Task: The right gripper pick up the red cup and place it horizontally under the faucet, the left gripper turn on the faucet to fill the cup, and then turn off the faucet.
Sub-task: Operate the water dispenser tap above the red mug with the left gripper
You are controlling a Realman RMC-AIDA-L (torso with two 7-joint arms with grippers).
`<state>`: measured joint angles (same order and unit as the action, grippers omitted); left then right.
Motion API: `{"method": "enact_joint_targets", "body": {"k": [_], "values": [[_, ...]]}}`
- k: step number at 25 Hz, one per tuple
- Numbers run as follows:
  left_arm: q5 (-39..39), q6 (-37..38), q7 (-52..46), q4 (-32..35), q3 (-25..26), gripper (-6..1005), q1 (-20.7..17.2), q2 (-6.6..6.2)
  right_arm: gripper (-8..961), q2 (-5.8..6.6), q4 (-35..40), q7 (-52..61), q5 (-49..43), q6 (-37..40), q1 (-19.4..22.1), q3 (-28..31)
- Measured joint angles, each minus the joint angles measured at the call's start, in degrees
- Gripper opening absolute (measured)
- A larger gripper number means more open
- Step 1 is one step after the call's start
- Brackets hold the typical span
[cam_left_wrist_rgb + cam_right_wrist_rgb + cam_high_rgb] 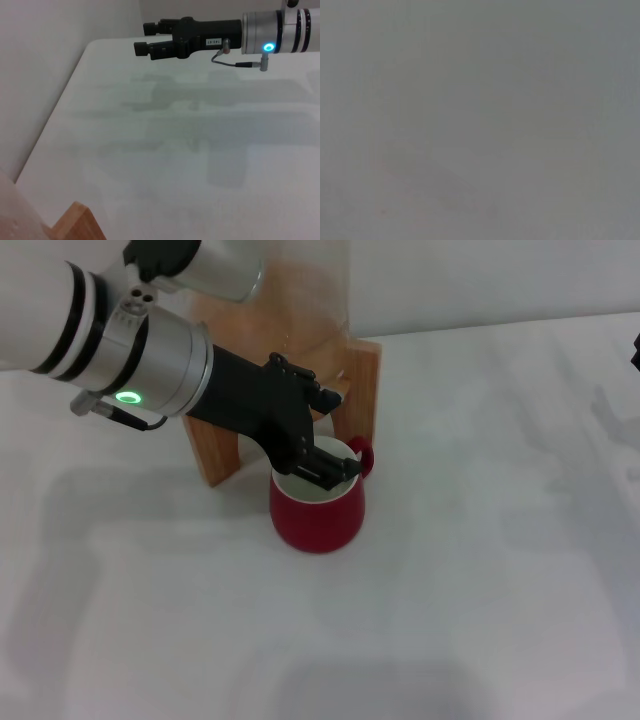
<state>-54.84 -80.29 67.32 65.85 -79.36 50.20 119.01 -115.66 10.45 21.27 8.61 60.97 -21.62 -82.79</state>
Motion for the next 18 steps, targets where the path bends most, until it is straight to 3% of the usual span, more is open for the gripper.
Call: {"method": "enact_joint_targets", "body": {"k": [18], "values": [[0.22, 2.18, 0.25, -0.3, 0.08, 829, 0.27, -0.01, 844, 0.0, 0.0, 0.0, 0.0, 0.03, 0.0, 0.0]]}}
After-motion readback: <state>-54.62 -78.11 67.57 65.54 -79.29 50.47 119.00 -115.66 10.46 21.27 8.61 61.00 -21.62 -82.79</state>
